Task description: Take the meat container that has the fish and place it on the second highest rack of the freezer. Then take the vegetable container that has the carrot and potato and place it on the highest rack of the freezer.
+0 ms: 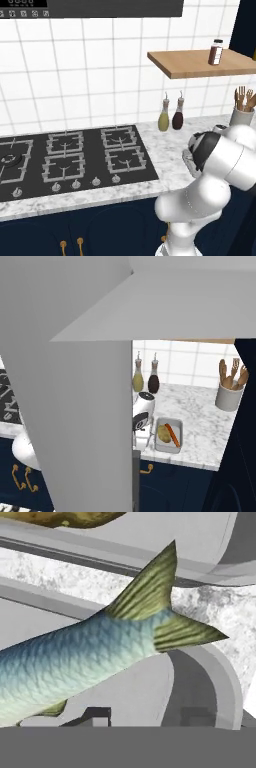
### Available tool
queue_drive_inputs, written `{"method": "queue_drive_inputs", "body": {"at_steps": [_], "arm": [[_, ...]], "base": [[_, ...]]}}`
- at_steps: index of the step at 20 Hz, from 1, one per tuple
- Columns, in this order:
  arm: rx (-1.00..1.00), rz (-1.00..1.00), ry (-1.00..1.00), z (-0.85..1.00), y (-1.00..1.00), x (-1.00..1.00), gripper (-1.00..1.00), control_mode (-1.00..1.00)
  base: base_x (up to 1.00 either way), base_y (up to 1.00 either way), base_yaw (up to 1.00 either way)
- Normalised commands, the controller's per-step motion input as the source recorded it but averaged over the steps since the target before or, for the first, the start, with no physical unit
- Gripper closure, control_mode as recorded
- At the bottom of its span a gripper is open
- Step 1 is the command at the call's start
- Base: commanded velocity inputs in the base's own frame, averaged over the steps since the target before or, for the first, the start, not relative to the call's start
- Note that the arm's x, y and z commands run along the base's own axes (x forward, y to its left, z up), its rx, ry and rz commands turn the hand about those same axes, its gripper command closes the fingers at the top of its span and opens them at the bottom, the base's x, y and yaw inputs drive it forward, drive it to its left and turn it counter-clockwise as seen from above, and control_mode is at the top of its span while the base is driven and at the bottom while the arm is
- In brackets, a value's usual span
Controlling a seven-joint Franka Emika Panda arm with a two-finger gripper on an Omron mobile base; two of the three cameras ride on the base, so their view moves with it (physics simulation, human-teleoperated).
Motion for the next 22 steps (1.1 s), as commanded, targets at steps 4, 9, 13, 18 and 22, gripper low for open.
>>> {"method": "queue_drive_inputs", "body": {"at_steps": [4, 9, 13, 18, 22], "arm": [[-0.03, 0.0, -0.09, 0.02, 0.36, -0.1, 1.0, -1.0], [-0.07, 0.0, -0.18, 0.45, 0.11, -0.26, 1.0, -1.0], [-0.1, 0.0, -0.22, 0.78, 0.07, -0.36, 1.0, -1.0], [-0.06, 0.0, -0.11, 0.99, 0.37, -0.34, 1.0, -1.0], [0.0, 0.02, 0.0, 0.79, 0.88, -0.14, 1.0, -1.0]], "base": [[0.0, 0.0, 0.0], [0.0, 0.0, 0.0], [0.0, 0.0, 0.0], [0.0, 0.0, 0.0], [0.0, 0.0, 0.0]]}}
